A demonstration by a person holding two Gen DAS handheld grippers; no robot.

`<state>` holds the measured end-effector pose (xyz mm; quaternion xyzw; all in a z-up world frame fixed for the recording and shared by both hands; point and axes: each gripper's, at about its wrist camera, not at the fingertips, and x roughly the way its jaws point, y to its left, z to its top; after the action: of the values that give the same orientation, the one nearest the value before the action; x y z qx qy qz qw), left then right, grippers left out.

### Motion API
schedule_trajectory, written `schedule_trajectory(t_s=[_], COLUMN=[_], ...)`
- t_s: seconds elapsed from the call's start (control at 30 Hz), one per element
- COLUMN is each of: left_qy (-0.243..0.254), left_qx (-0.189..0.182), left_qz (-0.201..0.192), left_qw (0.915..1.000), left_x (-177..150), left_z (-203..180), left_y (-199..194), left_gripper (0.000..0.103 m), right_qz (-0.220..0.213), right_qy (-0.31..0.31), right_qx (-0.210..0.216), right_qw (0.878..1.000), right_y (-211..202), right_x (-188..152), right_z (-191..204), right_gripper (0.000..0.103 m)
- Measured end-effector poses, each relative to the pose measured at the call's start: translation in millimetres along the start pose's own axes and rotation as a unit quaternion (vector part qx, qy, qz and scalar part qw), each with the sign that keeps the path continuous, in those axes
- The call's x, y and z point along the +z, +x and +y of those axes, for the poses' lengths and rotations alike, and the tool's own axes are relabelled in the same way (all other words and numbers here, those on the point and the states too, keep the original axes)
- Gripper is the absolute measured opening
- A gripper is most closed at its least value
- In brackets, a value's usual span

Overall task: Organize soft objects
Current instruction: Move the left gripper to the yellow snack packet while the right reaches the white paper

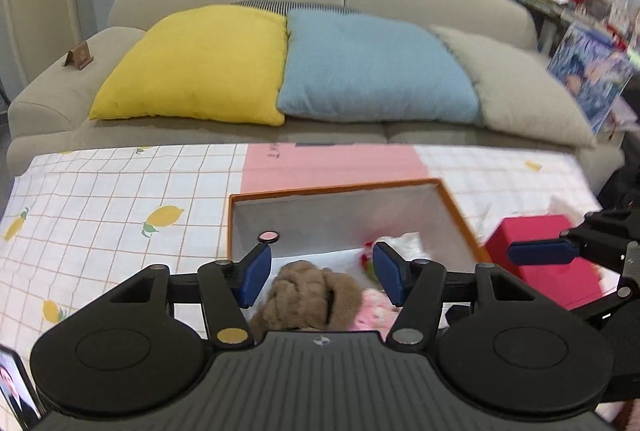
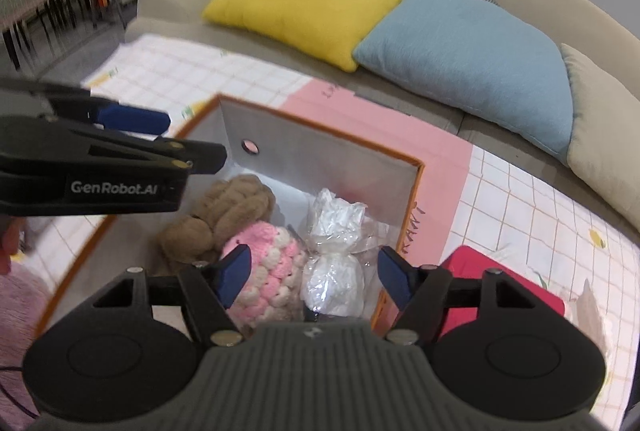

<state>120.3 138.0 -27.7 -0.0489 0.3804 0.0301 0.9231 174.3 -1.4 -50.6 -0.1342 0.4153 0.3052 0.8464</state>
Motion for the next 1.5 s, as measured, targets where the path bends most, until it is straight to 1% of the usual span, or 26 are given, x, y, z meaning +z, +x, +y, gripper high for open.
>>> schedule_trajectory(t_s=[0.13,0.27,0.37,0.4,0.43,0.47,0.5,0.53,0.6,0.73,0.83,0.93,0.97,1.1,1.13,1.2,1.23,1.27,1.33,1.4,1.43,1.5], left_qy=[-0.005,0.000,0.014,0.018,0.020,0.022,0.021,0.024,0.043,0.088,0.133,0.169,0.175,0.201,0.208,0.215,0.218,0.219,0.220,0.217,0.217,0.220], left_qx=[-0.017,-0.039,-0.068,-0.079,-0.093,-0.108,-0.119,-0.127,-0.132,-0.153,-0.162,-0.164,-0.162,-0.152,-0.149,-0.140,-0.133,-0.128,-0.120,-0.114,-0.111,-0.106], left_qz=[-0.025,-0.049,-0.066,-0.067,-0.065,-0.061,-0.055,-0.047,-0.032,-0.011,-0.010,-0.008,-0.007,-0.004,-0.004,0.003,0.011,0.018,0.034,0.043,0.045,0.050], left_qw=[0.9995,0.9980,0.9954,0.9945,0.9933,0.9920,0.9912,0.9906,0.9898,0.9843,0.9779,0.9718,0.9712,0.9676,0.9668,0.9665,0.9667,0.9671,0.9676,0.9685,0.9687,0.9684], left_x=[-7,-18,-29,-32,-36,-38,-41,-44,-48,-50,-47,-42,-43,-30,-27,-20,-17,-14,-8,-2,0,4], left_z=[-12,-33,-54,-60,-67,-74,-80,-88,-107,-144,-173,-201,-209,-237,-242,-252,-253,-256,-259,-264,-265,-268], left_y=[-26,-49,-62,-64,-65,-65,-64,-60,-54,-42,-35,-27,-25,-9,-4,8,14,21,35,47,51,58], left_gripper=[0.068,0.068,0.062,0.060,0.054,0.052,0.047,0.039,0.034,0.034,0.034,0.034,0.034,0.035,0.036,0.037,0.038,0.039,0.046,0.049,0.052,0.055], right_qz=[-0.037,-0.073,-0.094,-0.099,-0.104,-0.106,-0.104,-0.101,-0.096,-0.084,-0.082,-0.091,-0.094,-0.107,-0.110,-0.118,-0.120,-0.122,-0.119,-0.112,-0.110,-0.108], right_qy=[0.038,0.076,0.109,0.116,0.124,0.130,0.137,0.147,0.173,0.212,0.225,0.234,0.237,0.232,0.231,0.228,0.224,0.220,0.206,0.198,0.197,0.198], right_qx=[0.013,0.021,0.016,0.009,-0.004,-0.015,-0.027,-0.036,-0.053,-0.084,-0.110,-0.123,-0.129,-0.147,-0.149,-0.148,-0.148,-0.154,-0.158,-0.164,-0.163,-0.161], right_qw=[0.998,0.994,0.990,0.988,0.987,0.986,0.985,0.983,0.979,0.970,0.965,0.960,0.958,0.956,0.955,0.955,0.956,0.956,0.958,0.960,0.960,0.961], right_y=[-35,-65,-85,-91,-96,-98,-101,-105,-107,-109,-110,-108,-106,-96,-90,-76,-70,-62,-41,-24,-14,0], right_x=[-17,-40,-64,-74,-84,-93,-104,-114,-132,-161,-175,-182,-182,-180,-177,-172,-170,-167,-161,-159,-158,-158], right_z=[-7,-15,-23,-26,-29,-34,-38,-43,-55,-83,-102,-125,-133,-164,-174,-191,-198,-205,-218,-229,-235,-244], right_gripper=[0.069,0.069,0.069,0.069,0.069,0.069,0.069,0.069,0.069,0.069,0.069,0.069,0.069,0.071,0.073,0.081,0.088,0.093,0.095,0.095,0.095,0.095])
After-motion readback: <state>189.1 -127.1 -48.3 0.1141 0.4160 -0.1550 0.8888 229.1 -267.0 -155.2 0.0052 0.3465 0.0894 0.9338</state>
